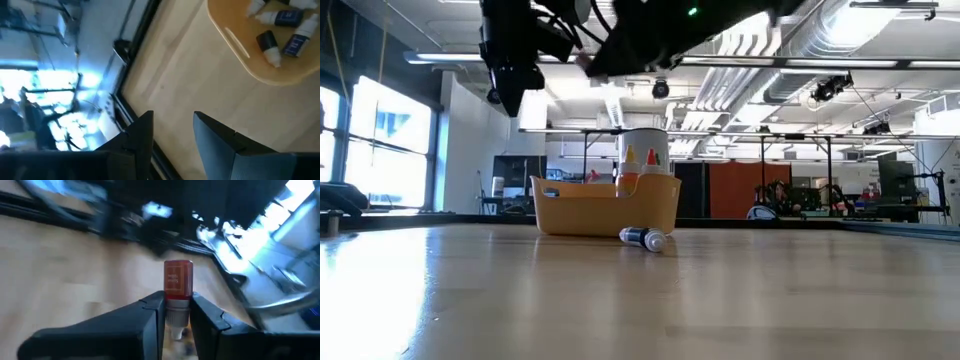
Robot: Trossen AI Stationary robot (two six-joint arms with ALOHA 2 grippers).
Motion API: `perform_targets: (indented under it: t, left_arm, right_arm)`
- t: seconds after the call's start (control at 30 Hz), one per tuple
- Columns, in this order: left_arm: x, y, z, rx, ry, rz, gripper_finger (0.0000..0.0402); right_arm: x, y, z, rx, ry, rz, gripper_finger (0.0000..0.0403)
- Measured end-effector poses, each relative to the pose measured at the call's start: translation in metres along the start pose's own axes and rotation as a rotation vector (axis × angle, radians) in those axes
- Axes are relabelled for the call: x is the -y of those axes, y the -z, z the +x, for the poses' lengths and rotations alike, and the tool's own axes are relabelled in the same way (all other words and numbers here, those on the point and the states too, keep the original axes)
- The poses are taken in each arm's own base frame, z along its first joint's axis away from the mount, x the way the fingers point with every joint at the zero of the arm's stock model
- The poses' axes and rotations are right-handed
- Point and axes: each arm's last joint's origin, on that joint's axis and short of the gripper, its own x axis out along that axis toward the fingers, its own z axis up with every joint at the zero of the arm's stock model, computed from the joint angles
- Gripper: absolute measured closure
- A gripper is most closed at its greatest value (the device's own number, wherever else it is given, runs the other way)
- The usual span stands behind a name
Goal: Pick & Place food coloring
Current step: Put the orange food coloring bottle into the yellow bin, then put the small green food coloring bottle into the yellow bin
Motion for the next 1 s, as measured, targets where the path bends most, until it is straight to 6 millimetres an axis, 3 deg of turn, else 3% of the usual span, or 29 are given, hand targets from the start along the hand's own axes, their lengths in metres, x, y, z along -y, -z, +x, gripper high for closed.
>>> perform_targets:
  t: [0.17,0.27,0.33,0.6,0.87,1.0]
  left_arm:
    - [0.008,0.009,-0.006,0.01,0.013,-0.037,0.0266]
    - [0.018,0.018,-0.009,0.041,0.0,-0.038,0.0266]
    - [0.024,0.025,-0.01,0.052,-0.004,-0.039,0.0266]
    - [0.037,0.043,-0.002,0.039,-0.034,-0.061,0.0266]
    - [0.04,0.05,0.007,0.018,-0.063,-0.08,0.0266]
    - [0.041,0.05,0.007,0.007,-0.052,-0.09,0.0266]
  right_arm:
    - [0.063,0.006,0.032,-0.126,0.017,0.097,0.0336]
    - [0.078,0.027,0.052,-0.203,-0.041,0.108,0.0338]
    - [0.08,0.039,0.06,-0.253,-0.069,0.081,0.0338]
    - [0.082,0.05,0.078,-0.288,-0.083,0.013,0.0308]
    - [0.08,0.048,0.077,-0.287,-0.091,0.009,0.0258]
    - [0.067,0.038,0.074,-0.305,-0.101,-0.021,0.025]
